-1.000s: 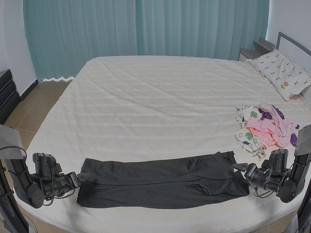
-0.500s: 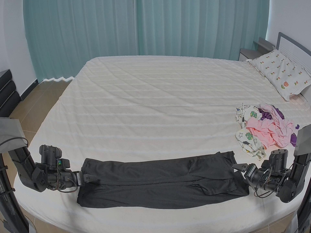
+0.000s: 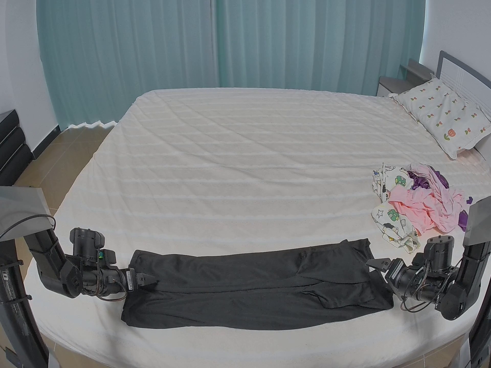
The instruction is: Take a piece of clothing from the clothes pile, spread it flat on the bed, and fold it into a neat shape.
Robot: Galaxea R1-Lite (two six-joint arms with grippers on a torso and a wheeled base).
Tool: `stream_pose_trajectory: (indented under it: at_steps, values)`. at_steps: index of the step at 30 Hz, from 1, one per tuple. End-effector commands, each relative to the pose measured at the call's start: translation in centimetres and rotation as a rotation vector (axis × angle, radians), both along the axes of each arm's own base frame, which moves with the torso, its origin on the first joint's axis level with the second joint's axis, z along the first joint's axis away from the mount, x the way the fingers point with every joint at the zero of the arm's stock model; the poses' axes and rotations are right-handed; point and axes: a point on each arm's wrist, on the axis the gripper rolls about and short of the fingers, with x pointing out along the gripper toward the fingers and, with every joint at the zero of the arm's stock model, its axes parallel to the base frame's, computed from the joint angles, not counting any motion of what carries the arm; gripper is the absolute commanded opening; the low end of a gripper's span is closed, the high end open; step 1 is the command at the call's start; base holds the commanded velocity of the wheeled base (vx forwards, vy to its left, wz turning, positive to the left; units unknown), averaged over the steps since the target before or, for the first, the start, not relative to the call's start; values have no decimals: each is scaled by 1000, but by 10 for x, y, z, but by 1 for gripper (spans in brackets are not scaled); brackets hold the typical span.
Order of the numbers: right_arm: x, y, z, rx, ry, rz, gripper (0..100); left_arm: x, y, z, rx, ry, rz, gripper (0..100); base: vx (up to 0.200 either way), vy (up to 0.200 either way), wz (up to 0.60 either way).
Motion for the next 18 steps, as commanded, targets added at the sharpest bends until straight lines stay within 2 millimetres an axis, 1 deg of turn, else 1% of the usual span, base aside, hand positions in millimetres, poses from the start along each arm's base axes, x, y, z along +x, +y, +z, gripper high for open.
stream_pose_trajectory:
  at_steps: [1,3,8,9,18]
  values:
    - [0,0,0,0,0,1,100,-1,-5,-3,-2,14,-16,100,0,0,0]
    - [0,0,-1,0,2,1,100,-4,-8,-4,-1,21,-27,100,0,0,0]
    - [0,0,-1,-1,3,2,100,-1,-11,-3,7,14,-31,100,0,0,0]
    - [0,0,-1,-2,3,1,100,-1,-11,-3,8,13,-32,0,0,0,0]
    - [-1,0,-1,-1,3,2,100,1,-8,1,9,-1,-21,0,0,0,0]
